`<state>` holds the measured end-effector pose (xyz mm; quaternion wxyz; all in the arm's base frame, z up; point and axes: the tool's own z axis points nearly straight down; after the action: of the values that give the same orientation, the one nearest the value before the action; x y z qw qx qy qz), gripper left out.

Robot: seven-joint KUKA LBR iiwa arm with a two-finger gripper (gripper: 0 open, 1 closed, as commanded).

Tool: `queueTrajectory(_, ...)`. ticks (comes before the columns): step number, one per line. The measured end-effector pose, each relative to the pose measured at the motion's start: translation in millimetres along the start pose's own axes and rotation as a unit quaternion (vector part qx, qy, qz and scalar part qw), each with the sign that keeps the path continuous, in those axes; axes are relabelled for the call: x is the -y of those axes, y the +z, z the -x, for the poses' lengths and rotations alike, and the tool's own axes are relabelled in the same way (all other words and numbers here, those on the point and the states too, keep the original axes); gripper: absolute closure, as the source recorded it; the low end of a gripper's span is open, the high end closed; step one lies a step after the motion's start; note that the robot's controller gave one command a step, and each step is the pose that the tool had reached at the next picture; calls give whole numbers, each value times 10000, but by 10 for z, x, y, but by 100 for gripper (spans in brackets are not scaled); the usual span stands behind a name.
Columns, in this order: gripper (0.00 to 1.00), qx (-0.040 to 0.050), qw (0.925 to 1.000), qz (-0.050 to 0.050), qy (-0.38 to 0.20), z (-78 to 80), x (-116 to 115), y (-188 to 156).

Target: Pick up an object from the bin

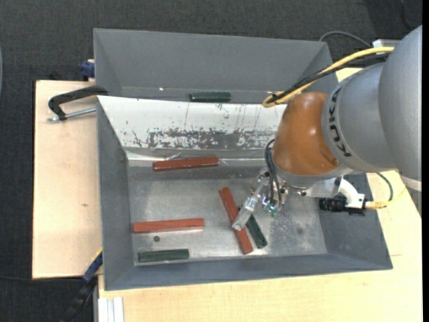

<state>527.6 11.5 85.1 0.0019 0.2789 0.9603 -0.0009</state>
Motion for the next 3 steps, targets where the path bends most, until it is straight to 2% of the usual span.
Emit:
queueTrajectory(1,0,-24,9985,16,547,-168,-27,92)
queueTrajectory(2,100,-35,9949,2,1009,-413,-287,135)
queueTrajectory(3,100,-35,9949,2,1009,-413,-287,135)
